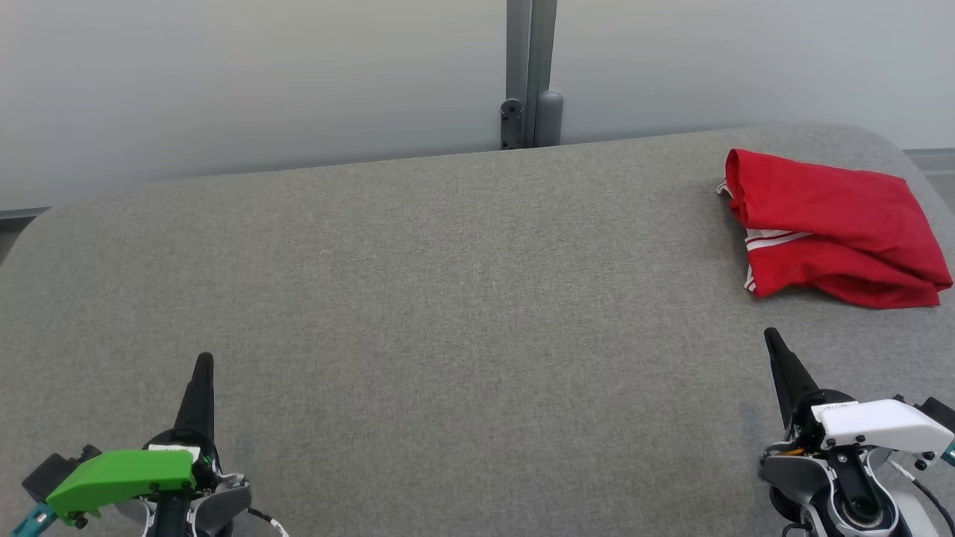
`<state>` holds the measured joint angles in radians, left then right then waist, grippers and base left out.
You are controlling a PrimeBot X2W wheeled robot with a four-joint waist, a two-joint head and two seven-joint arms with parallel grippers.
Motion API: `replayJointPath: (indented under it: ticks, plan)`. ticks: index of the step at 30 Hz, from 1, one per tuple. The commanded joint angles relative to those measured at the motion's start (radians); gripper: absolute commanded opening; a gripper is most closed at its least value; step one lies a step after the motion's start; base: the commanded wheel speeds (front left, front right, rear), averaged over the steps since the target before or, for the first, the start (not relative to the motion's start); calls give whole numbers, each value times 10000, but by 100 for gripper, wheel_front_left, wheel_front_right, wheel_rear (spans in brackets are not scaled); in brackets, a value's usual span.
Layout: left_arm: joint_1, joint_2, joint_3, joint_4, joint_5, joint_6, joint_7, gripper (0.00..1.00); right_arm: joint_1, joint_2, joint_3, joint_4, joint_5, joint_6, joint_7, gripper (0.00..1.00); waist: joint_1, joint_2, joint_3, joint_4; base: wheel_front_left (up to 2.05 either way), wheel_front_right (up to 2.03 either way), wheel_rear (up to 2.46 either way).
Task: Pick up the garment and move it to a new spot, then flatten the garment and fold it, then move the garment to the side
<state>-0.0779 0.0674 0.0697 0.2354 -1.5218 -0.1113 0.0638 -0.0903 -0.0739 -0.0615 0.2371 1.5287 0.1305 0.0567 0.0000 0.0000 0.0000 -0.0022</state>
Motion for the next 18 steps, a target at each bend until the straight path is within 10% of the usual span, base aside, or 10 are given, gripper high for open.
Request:
replayJointPath:
  ticks: [1, 18]
  plan:
    - [-209, 23, 73, 16, -223, -61, 65, 0, -154, -13, -59, 15, 202, 4, 77, 0, 0, 0, 3, 2, 0, 0, 0]
    - [-363, -10, 248, 106, -1122, -232, 363, 0, -198, 20, -255, 73, 1097, 4, 363, 0, 0, 0, 31, 22, 0, 0, 0]
